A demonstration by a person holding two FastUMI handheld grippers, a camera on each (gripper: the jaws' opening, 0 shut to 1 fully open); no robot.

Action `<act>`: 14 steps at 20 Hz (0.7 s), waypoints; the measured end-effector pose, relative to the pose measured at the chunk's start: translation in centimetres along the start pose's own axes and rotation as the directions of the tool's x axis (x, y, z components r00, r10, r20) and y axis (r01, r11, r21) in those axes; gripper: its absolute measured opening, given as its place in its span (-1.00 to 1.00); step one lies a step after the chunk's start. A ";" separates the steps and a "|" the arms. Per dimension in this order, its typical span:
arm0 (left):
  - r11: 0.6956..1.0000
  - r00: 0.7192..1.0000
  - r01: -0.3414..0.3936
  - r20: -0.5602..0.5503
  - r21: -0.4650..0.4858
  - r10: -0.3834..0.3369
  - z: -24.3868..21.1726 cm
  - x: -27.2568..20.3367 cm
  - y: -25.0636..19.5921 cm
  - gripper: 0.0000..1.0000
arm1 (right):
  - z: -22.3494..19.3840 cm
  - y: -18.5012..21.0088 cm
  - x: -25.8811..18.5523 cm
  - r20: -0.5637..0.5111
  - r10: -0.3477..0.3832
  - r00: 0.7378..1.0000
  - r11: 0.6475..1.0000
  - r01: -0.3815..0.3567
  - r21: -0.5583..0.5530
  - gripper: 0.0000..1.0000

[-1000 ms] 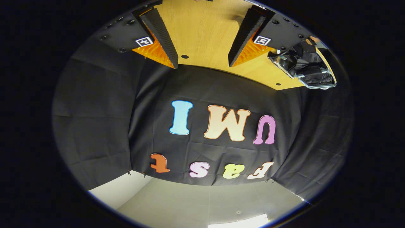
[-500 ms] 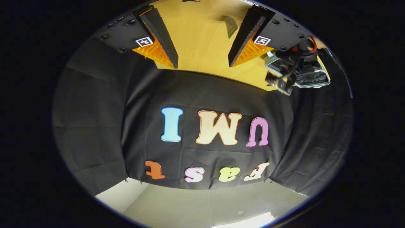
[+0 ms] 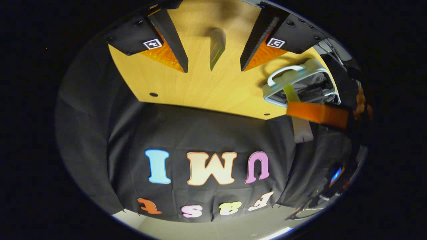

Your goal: First open the suitcase, pack the skin care products into it, and then close the suitcase.

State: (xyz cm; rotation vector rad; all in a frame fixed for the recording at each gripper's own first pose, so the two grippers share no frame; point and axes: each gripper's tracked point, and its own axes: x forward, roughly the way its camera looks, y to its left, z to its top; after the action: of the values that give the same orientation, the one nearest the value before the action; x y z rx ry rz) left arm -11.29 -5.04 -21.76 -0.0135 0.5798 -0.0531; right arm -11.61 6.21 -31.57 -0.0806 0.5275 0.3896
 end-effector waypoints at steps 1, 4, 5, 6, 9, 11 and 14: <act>1.000 1.000 -0.019 0.008 -0.003 0.019 0.5 -0.6 0.7 -0.87 | -1.2 0.1 0.6 -0.029 0.004 1.000 1.000 -0.005 -0.008 0.90; 0.997 0.997 -0.082 0.006 -0.003 0.082 0.8 -2.1 3.1 -0.86 | -5.1 -0.2 2.5 -0.122 0.002 0.993 1.000 -0.005 -0.022 0.78; 0.995 0.995 -0.099 0.007 0.003 0.099 0.8 -2.4 3.8 -0.87 | -5.9 -0.2 3.0 -0.146 0.013 0.989 1.000 -0.015 -0.010 0.72; 0.994 0.994 -0.113 -0.003 0.006 0.113 0.6 -2.7 4.4 -0.86 | -6.5 -0.3 3.5 -0.163 0.012 0.986 1.000 -0.013 -0.005 0.70; 0.989 0.989 -0.148 -0.031 -0.008 0.147 -0.3 -3.2 5.9 -0.86 | -8.1 0.1 4.4 -0.211 0.043 0.977 0.999 -0.036 0.036 0.25; 0.985 0.984 -0.171 -0.054 -0.017 0.170 -0.9 -3.5 7.0 -0.87 | -8.2 0.1 4.6 -0.239 0.047 0.970 0.999 -0.045 0.014 -0.23; 0.976 0.971 -0.215 -0.105 -0.015 0.213 -2.2 -3.8 9.7 -0.86 | -7.3 1.1 4.7 -0.280 0.093 0.955 0.996 -0.083 0.045 -0.42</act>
State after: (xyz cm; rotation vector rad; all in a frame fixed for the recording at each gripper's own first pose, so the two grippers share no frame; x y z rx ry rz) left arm -15.22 4.83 -21.74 0.0260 0.6824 0.1649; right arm -11.76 7.53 -40.23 -0.0819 0.8218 0.4595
